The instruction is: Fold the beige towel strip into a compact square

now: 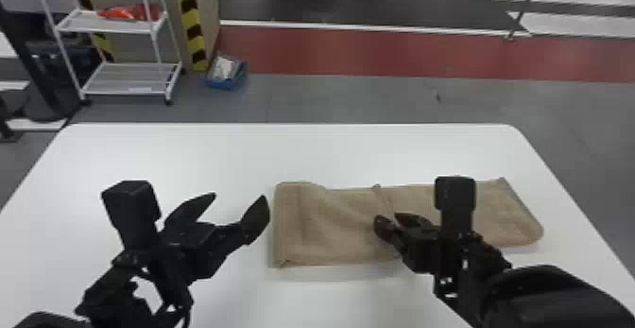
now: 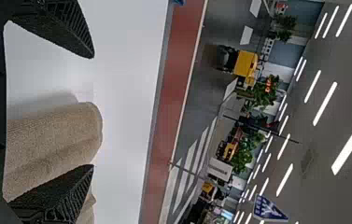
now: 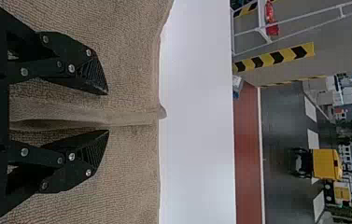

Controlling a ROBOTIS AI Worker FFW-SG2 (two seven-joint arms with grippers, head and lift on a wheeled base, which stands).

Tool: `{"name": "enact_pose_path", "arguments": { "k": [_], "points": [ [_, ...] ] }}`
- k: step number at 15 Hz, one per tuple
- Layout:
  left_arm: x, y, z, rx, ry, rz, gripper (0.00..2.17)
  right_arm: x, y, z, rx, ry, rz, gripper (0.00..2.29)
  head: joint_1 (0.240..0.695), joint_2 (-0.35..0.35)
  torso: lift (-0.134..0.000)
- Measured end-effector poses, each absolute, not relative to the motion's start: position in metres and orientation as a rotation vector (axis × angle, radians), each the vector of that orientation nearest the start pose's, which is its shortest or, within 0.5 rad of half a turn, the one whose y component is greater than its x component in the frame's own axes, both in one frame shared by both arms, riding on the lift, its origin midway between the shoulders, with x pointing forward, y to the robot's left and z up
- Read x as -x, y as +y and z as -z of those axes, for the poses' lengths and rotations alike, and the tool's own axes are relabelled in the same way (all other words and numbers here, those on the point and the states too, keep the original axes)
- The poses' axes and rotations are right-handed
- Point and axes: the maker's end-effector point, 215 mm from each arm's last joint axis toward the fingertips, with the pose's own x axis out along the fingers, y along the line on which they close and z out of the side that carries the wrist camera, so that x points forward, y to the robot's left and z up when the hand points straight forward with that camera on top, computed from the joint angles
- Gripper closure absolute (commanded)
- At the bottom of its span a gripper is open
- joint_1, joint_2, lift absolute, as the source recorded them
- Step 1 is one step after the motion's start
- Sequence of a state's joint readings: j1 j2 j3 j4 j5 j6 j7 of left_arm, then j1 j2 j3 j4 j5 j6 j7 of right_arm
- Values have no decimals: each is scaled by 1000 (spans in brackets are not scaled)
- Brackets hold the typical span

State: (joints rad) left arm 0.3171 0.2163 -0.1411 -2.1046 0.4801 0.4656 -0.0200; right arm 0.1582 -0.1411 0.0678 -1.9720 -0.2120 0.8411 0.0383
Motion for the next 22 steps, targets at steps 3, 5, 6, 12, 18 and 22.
{"name": "enact_pose_path", "arguments": {
  "k": [3,5,6,12,18,22],
  "points": [
    [-469,120,362,275,312,353,36,-490,-188,457,-42,628,-192,704,695,-78,-124],
    [-468,120,362,276,312,354,36,-488,-189,459,-42,633,-189,704,695,-79,-124],
    [-468,119,362,277,312,356,36,-488,-190,459,-41,634,-187,795,695,-81,-124],
    [-466,119,364,280,317,358,39,-493,-180,454,-38,626,-210,1143,695,-73,-124],
    [-463,124,364,283,312,353,39,-492,-177,451,-54,620,-220,1146,695,-62,-124],
    [-462,124,364,285,311,352,39,-496,-178,417,-91,528,-223,1146,695,-62,-124]
  ]
}}
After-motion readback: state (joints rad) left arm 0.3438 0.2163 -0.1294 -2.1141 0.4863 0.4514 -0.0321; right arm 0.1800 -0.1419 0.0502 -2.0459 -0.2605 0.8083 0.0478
